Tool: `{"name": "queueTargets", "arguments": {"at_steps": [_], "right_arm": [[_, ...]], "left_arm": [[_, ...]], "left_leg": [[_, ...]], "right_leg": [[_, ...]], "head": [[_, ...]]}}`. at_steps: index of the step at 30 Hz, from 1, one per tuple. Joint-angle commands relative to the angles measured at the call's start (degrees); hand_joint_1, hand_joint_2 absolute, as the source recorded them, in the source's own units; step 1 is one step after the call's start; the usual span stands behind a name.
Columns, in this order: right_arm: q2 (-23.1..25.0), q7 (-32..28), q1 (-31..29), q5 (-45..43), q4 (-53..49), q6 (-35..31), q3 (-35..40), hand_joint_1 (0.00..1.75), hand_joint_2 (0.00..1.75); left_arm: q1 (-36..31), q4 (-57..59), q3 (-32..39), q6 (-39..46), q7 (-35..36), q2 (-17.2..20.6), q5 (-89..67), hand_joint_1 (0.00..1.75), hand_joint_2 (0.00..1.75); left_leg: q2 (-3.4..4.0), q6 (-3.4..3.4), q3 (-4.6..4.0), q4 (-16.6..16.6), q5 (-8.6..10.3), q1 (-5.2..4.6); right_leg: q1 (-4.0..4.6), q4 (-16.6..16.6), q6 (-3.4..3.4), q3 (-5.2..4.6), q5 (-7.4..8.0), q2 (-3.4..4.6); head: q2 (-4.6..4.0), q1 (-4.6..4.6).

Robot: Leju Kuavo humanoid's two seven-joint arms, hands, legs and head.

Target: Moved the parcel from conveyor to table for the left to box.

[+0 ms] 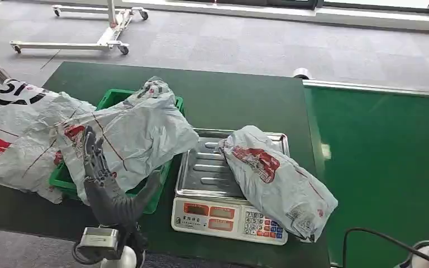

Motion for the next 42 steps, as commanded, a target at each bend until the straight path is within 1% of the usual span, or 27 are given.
{"name": "queueTargets", "arguments": {"at_steps": [1, 4, 5, 6, 7, 8, 9, 10, 11, 12, 13, 16, 17, 19, 20, 22, 23, 24, 25, 30, 32, 33, 34, 35, 38, 40, 42], "right_arm": [[3.7, 0.0, -3.9, 0.4, 6.8, 0.0, 2.2, 0.0, 1.75], [3.7, 0.0, -5.1, 0.7, 8.6, 0.0, 3.0, 0.0, 1.75], [3.7, 0.0, -5.6, 0.9, 9.3, 0.0, 3.4, 0.0, 1.75], [3.7, 0.0, -5.9, 1.2, 10.0, 0.0, 4.0, 0.0, 1.75], [3.7, 0.0, -6.4, 1.2, 10.7, 0.0, 4.4, 0.0, 1.75], [3.7, 0.0, -6.6, 1.1, 11.2, 0.0, 4.7, 0.0, 1.75], [3.7, 0.0, -6.8, 1.2, 11.5, 0.0, 4.9, 0.0, 1.75], [3.7, 0.0, -6.8, 1.2, 11.5, 0.0, 4.9, 0.0, 1.75], [3.7, 0.0, -7.0, 1.2, 11.9, 0.0, 5.2, 0.0, 1.75], [3.7, 0.0, -7.0, 1.2, 11.9, 0.0, 5.2, 0.0, 1.75], [3.7, 0.0, -6.9, 1.1, 12.4, 0.0, 5.5, 0.0, 1.75], [3.7, 0.0, -7.2, 1.1, 13.2, 0.0, 6.1, 0.0, 1.75], [3.7, 0.0, -7.3, 1.0, 13.5, 0.0, 6.3, 0.0, 1.75], [3.7, 0.0, -7.6, 0.9, 13.9, 0.0, 6.4, 0.0, 1.75], [3.7, 0.0, -7.8, 0.5, 14.2, 0.0, 6.6, 0.0, 1.75], [3.7, 0.0, -7.9, 0.4, 14.3, 0.0, 6.7, 0.0, 1.75], [3.7, 0.0, -7.9, 0.4, 14.2, 0.0, 6.9, 0.0, 1.75], [3.7, 0.0, -7.9, 0.3, 14.2, 0.0, 7.0, 0.0, 1.75], [3.7, 0.0, -7.8, 0.3, 14.1, 0.0, 7.1, 0.0, 1.75], [3.7, 0.0, -7.8, -0.2, 13.3, 0.0, 7.4, 0.0, 1.75], [3.7, 0.0, -8.1, -0.4, 13.3, 0.0, 7.2, 0.0, 1.75], [3.7, 0.0, -8.1, -0.5, 13.4, 0.0, 7.2, 0.0, 1.75], [3.7, 0.0, -8.4, -0.6, 13.7, 0.0, 7.2, 0.0, 1.75], [3.7, 0.0, -8.5, -0.6, 13.7, 0.0, 7.2, 0.0, 1.75], [3.7, 0.0, -8.5, -0.3, 14.8, 0.0, 7.1, 0.0, 1.75], [3.7, 0.0, -8.4, -0.4, 15.1, 0.0, 7.0, 0.0, 1.75], [3.7, 0.0, -8.3, -0.5, 15.1, 0.0, 7.0, 0.0, 1.75]], "left_arm": [[-15.7, 34.5, -7.0, -10.2, 4.5, -2.3, -15.3, 0.0, 1.75], [-18.6, 38.1, -9.4, -12.8, 6.0, -3.5, -18.6, 0.0, 1.75], [-19.8, 40.0, -10.1, -13.2, 7.0, -4.6, -20.1, 0.0, 1.75], [-21.1, 41.7, -11.5, -14.0, 8.3, -5.2, -22.4, 0.0, 1.75], [-22.3, 44.2, -12.6, -14.8, 9.6, -6.3, -24.2, 0.0, 1.75], [-23.3, 46.3, -13.3, -14.8, 10.6, -7.2, -25.7, 0.0, 1.75], [-24.6, 49.5, -14.2, -14.7, 11.4, -8.4, -27.5, 0.0, 1.75], [-24.6, 49.5, -14.2, -14.7, 11.4, -8.4, -27.5, 0.0, 1.75], [-26.2, 53.7, -14.6, -13.2, 11.6, -9.8, -29.0, 0.0, 1.75], [-26.2, 53.7, -14.6, -13.2, 11.6, -9.8, -29.0, 0.0, 1.75], [-27.4, 57.2, -14.4, -12.4, 10.9, -11.2, -29.1, 0.0, 1.75], [-30.0, 61.2, -14.7, -10.9, 11.8, -11.9, -30.9, 0.0, 1.75], [-31.0, 62.6, -15.6, -10.5, 13.0, -12.1, -32.7, 0.0, 1.75], [-32.5, 63.7, -16.2, -10.6, 13.8, -12.6, -34.0, 0.0, 1.75], [-34.2, 66.0, -17.1, -11.0, 14.7, -13.4, -35.5, 0.0, 1.75], [-35.3, 66.6, -17.6, -11.2, 15.4, -13.9, -36.4, 0.0, 1.75], [-36.7, 68.4, -18.2, -11.4, 16.2, -14.6, -37.6, 0.0, 1.75], [-37.2, 69.1, -18.5, -11.6, 16.4, -14.8, -38.2, 0.0, 1.75], [-38.0, 69.7, -19.1, -11.6, 16.8, -15.0, -39.0, 0.0, 1.75], [-40.5, 73.2, -23.2, -13.1, 19.9, -15.0, -44.1, 0.0, 1.75], [-41.3, 75.1, -26.5, -12.2, 22.9, -15.0, -48.7, 0.0, 1.75], [-41.4, 75.6, -27.0, -12.7, 23.3, -15.0, -49.3, 0.0, 1.75], [-41.6, 75.8, -27.7, -12.6, 24.1, -15.0, -50.3, 0.02, 1.75], [-41.6, 76.2, -28.2, -12.6, 24.8, -15.0, -51.0, 1.75, 1.75], [-41.5, 76.2, -27.7, -12.5, 25.0, -15.0, -50.9, 1.75, 1.75], [-41.6, 76.5, -27.4, -12.6, 24.9, -15.0, -50.8, 1.75, 1.75], [-41.7, 76.7, -27.4, -12.4, 25.0, -14.9, -51.1, 1.75, 1.75]], "left_leg": [[-0.63, 0.12, 0.1, -0.3, 0.28, -0.07], [-0.55, 0.17, -0.08, -0.2, 0.33, -0.08], [-0.51, 0.17, -0.11, -0.2, 0.35, -0.08], [-0.39, 0.12, -0.08, -0.1, 0.22, -0.09], [-0.52, 0.15, -0.11, -0.1, 0.27, -0.09], [-0.6, 0.19, -0.12, -0.1, 0.34, -0.15], [-0.44, 0.17, -0.09, 0.0, 0.24, -0.17], [-0.51, 0.18, -0.1, -0.1, 0.27, -0.16], [-0.56, 0.19, -0.13, -0.1, 0.3, -0.15], [-0.49, 0.17, -0.09, -0.1, 0.25, -0.21], [-0.61, 0.19, -0.12, -0.1, 0.33, -0.18], [-0.49, 0.17, -0.12, -0.1, 0.31, -0.18], [-0.35, 0.14, -0.1, 0.0, 0.2, -0.19], [-0.51, 0.16, -0.13, -0.2, 0.32, -0.21], [-0.37, 0.14, -0.14, 0.0, 0.2, -0.19], [-0.51, 0.17, -0.21, -0.1, 0.31, -0.18], [-0.36, 0.15, -0.15, 0.0, 0.2, -0.22], [-0.41, 0.16, -0.19, 0.0, 0.24, -0.19], [-0.5, 0.18, -0.24, -0.1, 0.3, -0.2], [-0.32, 0.16, -0.16, 0.0, 0.2, -0.18], [-0.46, 0.19, -0.19, -0.1, 0.31, -0.23], [-0.44, 0.18, -0.19, 0.0, 0.26, -0.19], [-0.49, 0.19, -0.2, -0.1, 0.3, -0.21], [-0.38, 0.19, -0.14, 0.0, 0.24, -0.2], [-0.29, 0.18, -0.1, 0.0, 0.22, -0.23], [-0.39, 0.21, -0.17, -0.1, 0.33, -0.19], [-0.39, 0.22, -0.18, -0.1, 0.32, -0.18]], "right_leg": [[-0.09, -0.2, -0.05, 0.17, 0.15, 0.06], [-0.09, -0.2, -0.02, 0.04, 0.27, 0.21], [-0.09, -0.2, -0.02, -0.03, 0.31, 0.34], [-0.1, 0.0, 0.03, 0.02, 0.18, 0.13], [-0.11, -0.1, 0.03, 0.02, 0.22, 0.1], [-0.17, -0.1, 0.04, 0.01, 0.26, 0.11], [-0.18, 0.0, 0.08, 0.04, 0.18, 0.02], [-0.17, -0.1, 0.08, 0.04, 0.22, 0.07], [-0.16, -0.1, 0.07, 0.02, 0.26, 0.12], [-0.21, 0.0, 0.09, 0.03, 0.21, 0.03], [-0.18, -0.2, 0.06, 0.03, 0.3, 0.13], [-0.18, -0.2, 0.05, 0.0, 0.31, 0.25], [-0.19, 0.0, 0.08, 0.02, 0.19, 0.08], [-0.2, -0.1, 0.02, -0.05, 0.31, 0.29], [-0.18, 0.0, 0.08, -0.03, 0.19, 0.07], [-0.16, -0.1, 0.04, -0.11, 0.32, 0.27], [-0.21, 0.0, 0.09, -0.05, 0.18, 0.04], [-0.17, 0.0, 0.06, -0.09, 0.25, 0.22], [-0.18, 0.0, 0.05, -0.14, 0.3, 0.27], [-0.17, 0.0, 0.08, -0.06, 0.19, 0.1], [-0.22, 0.0, 0.04, -0.12, 0.29, 0.29], [-0.17, 0.0, 0.06, -0.09, 0.23, 0.15], [-0.19, 0.0, 0.05, -0.13, 0.27, 0.26], [-0.19, 0.0, 0.08, -0.06, 0.22, 0.18], [-0.21, 0.0, 0.09, -0.03, 0.2, 0.14], [-0.18, -0.1, 0.05, -0.1, 0.34, 0.38], [-0.17, -0.1, 0.06, -0.1, 0.33, 0.35]], "head": [[0.0, 0.0], [0.0, 0.0], [0.0, 0.02], [0.0, 0.02], [0.0, 0.02], [0.0, 0.02], [0.0, 0.02], [0.0, 0.02], [0.0, 0.0], [0.0, 0.02], [0.0, 0.02], [0.0, 0.02], [0.0, 0.02], [0.0, 0.02], [0.0, 0.02], [0.0, 0.02], [0.0, 0.02], [0.0, 0.02], [0.0, 0.02], [0.0, 0.02], [0.0, 0.02], [0.0, 0.02], [0.0, 0.02], [0.0, 0.02], [0.0, 0.02], [0.0, 0.02], [0.0, 0.02]]}}
